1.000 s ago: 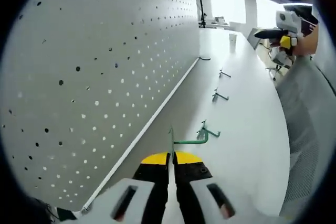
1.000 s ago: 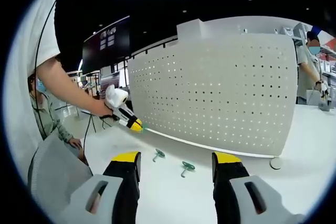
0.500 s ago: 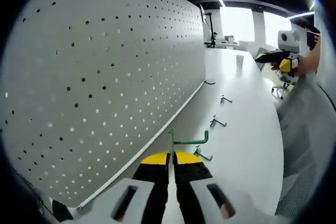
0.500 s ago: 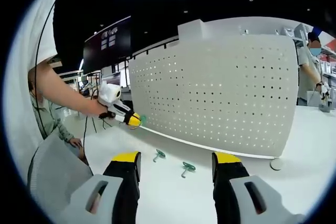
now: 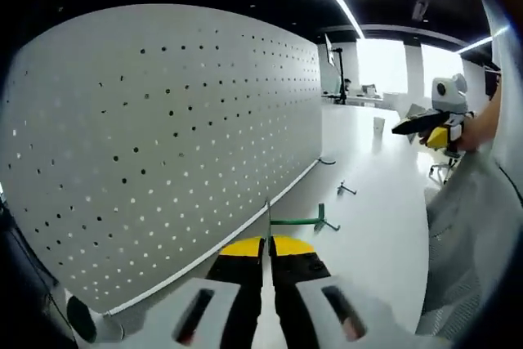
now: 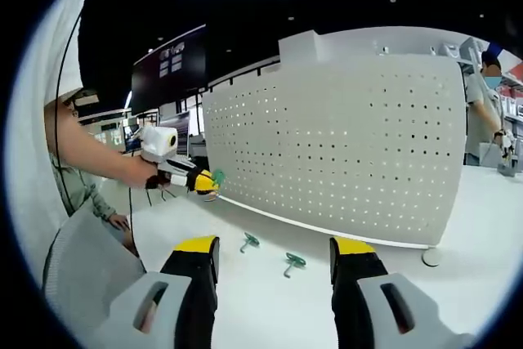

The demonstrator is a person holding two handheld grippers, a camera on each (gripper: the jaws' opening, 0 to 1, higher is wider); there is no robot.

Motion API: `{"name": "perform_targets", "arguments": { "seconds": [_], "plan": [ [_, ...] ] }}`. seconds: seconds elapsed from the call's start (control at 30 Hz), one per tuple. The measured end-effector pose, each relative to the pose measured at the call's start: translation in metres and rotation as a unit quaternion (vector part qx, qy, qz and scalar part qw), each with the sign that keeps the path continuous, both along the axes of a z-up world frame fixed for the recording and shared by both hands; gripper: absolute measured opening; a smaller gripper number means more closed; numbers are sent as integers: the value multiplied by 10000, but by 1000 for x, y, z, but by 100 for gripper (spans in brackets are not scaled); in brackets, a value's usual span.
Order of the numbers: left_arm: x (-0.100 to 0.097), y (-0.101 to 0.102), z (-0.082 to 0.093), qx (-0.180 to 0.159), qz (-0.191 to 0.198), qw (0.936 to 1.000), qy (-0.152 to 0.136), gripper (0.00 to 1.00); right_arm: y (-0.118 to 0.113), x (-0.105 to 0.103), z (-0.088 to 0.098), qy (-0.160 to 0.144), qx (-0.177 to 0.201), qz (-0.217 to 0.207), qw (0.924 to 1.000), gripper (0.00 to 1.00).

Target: Insert the hook assembly into the mounting plate slot until the hook locks in place.

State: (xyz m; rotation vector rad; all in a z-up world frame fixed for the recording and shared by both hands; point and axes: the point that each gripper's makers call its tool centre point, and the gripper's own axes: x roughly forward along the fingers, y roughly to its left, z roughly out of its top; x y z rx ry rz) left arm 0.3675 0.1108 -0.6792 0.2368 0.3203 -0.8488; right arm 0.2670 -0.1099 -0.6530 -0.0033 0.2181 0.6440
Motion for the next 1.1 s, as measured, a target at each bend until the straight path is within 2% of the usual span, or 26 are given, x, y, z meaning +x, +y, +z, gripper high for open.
{"name": "perform_targets", "arguments": {
  "seconds": [0.07,0.13,0.5,0.53,0.87,1.1],
  "plan": [
    [-1,-2,2,12,-3,10000,-49,3,0,0,0,-2,2,0,10000,52],
    [-2,-5,11,-214,59,9997,-92,3,0,0,0,-8,-14,1,10000,52],
    [-18,-24,37,-571,38,9978,-342,3,0,0,1,-27,6,3,10000,52],
    [-19,-26,41,-695,50,9970,-344,3,0,0,1,-26,12,4,10000,52],
    [-27,-37,61,-986,107,9939,-488,3,0,0,1,-30,3,14,10000,52],
    [-30,-42,70,-1051,88,9927,-583,3,0,0,1,-38,4,17,10000,52]
  ]
}}
